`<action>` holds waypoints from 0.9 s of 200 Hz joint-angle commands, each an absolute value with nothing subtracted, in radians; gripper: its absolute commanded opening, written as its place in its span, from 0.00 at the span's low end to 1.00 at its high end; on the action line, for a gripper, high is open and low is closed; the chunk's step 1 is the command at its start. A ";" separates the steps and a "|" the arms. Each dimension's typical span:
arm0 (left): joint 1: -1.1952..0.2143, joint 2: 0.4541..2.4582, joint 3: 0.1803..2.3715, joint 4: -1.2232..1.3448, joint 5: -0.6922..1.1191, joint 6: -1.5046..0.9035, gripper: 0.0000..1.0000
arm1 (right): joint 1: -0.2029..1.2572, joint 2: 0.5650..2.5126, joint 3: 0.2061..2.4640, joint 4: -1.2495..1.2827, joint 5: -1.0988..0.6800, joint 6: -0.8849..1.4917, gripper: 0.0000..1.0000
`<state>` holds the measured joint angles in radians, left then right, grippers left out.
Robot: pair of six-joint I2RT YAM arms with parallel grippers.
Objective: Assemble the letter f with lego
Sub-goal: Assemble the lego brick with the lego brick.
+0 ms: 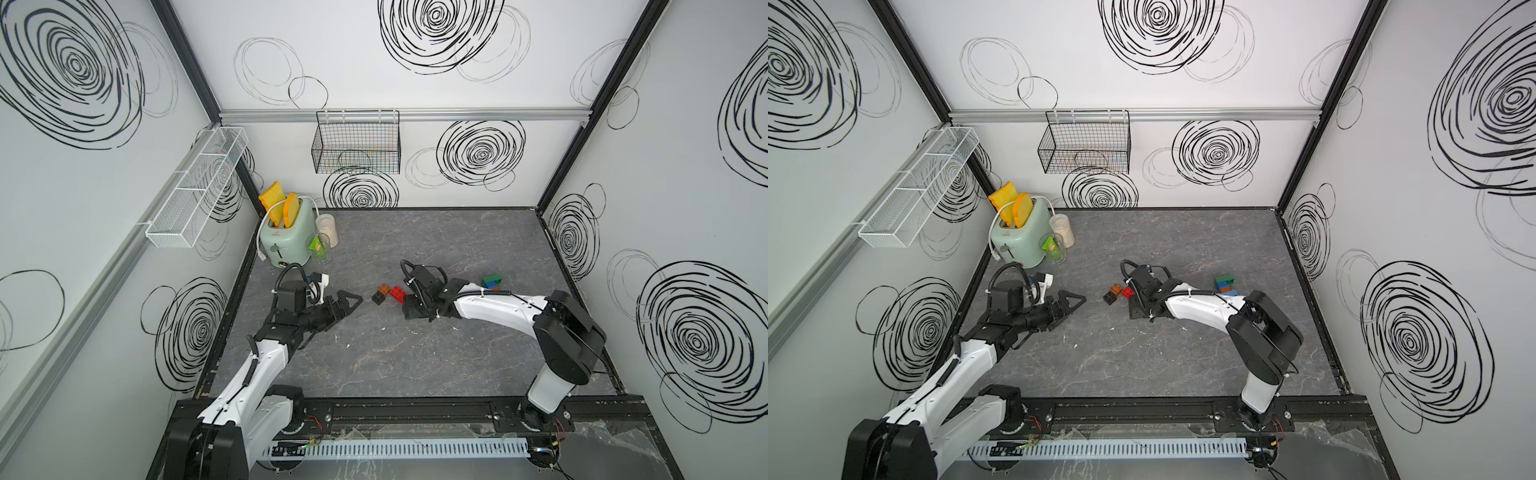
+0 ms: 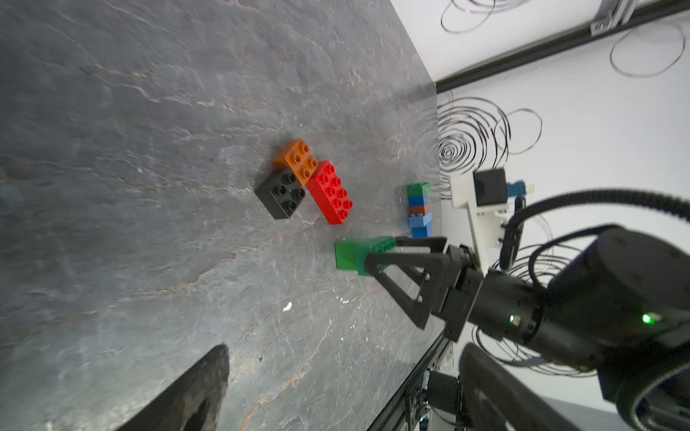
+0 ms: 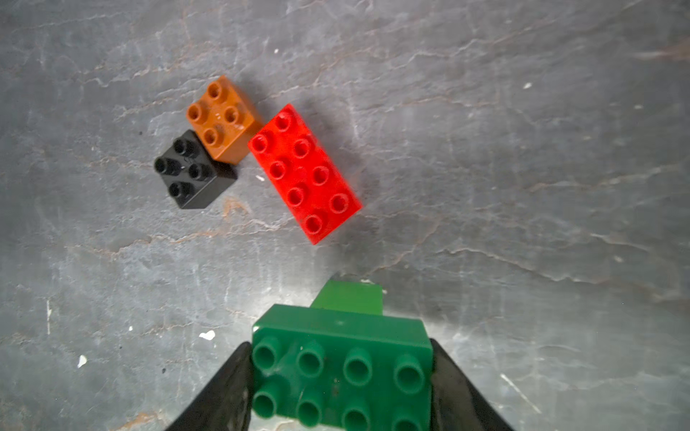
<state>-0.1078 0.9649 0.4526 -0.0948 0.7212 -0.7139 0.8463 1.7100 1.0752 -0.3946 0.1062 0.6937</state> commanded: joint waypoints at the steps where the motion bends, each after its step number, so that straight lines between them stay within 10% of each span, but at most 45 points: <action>1: -0.189 0.984 0.507 -0.099 0.685 -0.675 0.98 | 0.799 1.732 0.998 -0.536 0.125 0.646 0.53; 180: -0.245 1.129 0.589 -0.112 0.677 -0.629 0.98 | 0.773 1.717 1.051 -0.552 0.092 0.596 0.65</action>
